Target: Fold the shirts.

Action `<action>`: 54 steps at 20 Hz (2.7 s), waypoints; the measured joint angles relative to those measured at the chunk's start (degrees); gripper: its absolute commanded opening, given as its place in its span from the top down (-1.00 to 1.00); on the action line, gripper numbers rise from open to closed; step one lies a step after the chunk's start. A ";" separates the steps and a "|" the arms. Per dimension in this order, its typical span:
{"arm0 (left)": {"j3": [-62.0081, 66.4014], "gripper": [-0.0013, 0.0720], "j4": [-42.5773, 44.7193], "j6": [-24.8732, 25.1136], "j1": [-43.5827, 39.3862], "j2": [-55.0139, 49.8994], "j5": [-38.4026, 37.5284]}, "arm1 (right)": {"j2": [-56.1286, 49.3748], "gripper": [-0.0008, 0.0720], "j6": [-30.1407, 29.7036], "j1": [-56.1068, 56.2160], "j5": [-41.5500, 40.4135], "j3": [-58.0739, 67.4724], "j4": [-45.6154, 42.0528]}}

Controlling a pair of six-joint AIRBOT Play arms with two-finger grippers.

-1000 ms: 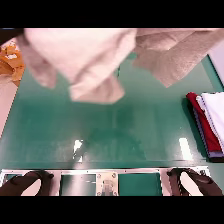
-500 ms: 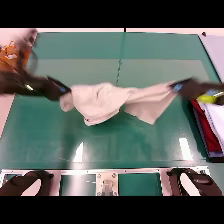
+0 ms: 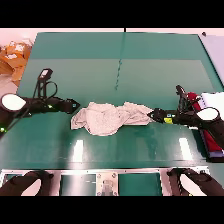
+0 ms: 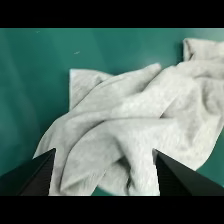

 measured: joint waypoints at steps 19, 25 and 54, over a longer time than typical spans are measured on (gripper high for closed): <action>-23.78 -0.46 -26.77 2.84 -0.22 -6.21 4.31 | -1.40 0.94 -2.49 0.13 -2.91 -0.57 0.15; -24.22 0.86 -41.59 15.80 -0.22 -16.83 2.80 | -1.40 0.94 -2.51 0.13 -3.17 -0.50 0.15; 59.71 0.90 -8.74 -6.97 24.11 1.88 -29.86 | 15.96 0.94 5.29 -22.49 16.59 54.21 -4.33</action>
